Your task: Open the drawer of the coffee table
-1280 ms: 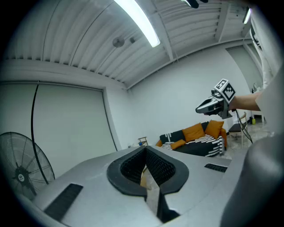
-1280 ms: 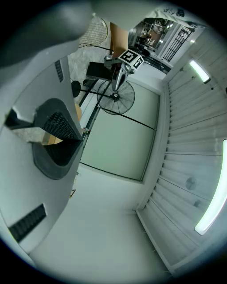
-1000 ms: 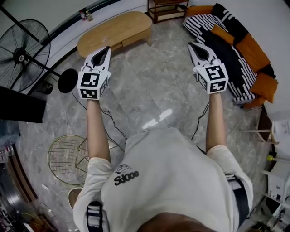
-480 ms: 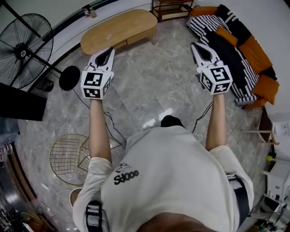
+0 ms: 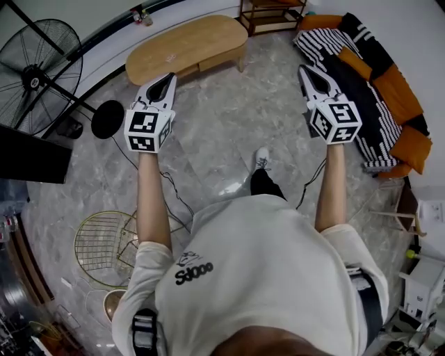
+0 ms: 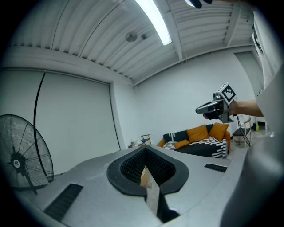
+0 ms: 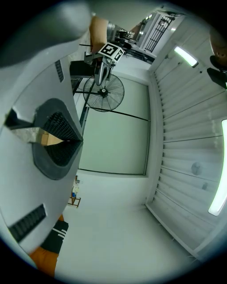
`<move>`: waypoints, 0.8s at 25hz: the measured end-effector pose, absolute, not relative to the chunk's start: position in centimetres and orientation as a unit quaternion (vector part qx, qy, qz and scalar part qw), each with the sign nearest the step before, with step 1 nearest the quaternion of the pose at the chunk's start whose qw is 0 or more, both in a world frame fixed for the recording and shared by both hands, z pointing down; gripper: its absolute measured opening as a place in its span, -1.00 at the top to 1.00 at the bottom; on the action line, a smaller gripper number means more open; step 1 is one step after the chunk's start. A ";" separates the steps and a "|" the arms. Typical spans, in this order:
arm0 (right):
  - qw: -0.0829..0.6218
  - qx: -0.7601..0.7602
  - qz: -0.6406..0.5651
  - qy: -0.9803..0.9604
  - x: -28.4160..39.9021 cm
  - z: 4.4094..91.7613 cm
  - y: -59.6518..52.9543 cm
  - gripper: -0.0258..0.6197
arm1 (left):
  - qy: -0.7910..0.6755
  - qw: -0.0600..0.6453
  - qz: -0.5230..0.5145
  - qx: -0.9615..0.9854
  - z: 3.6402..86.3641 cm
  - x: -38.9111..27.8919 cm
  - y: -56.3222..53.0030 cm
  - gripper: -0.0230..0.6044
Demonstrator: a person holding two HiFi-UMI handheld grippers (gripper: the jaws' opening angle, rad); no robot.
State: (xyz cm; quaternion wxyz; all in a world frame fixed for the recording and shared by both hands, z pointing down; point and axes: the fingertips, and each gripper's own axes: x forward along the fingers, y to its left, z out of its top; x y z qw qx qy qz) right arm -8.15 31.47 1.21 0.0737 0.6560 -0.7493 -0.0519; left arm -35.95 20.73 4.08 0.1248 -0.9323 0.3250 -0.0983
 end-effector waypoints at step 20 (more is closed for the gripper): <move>0.079 0.582 -0.023 -0.809 12.0 2.3 8.8 0.91 | 0.351 0.120 -0.103 -0.923 2.8 -15.1 0.5 0.87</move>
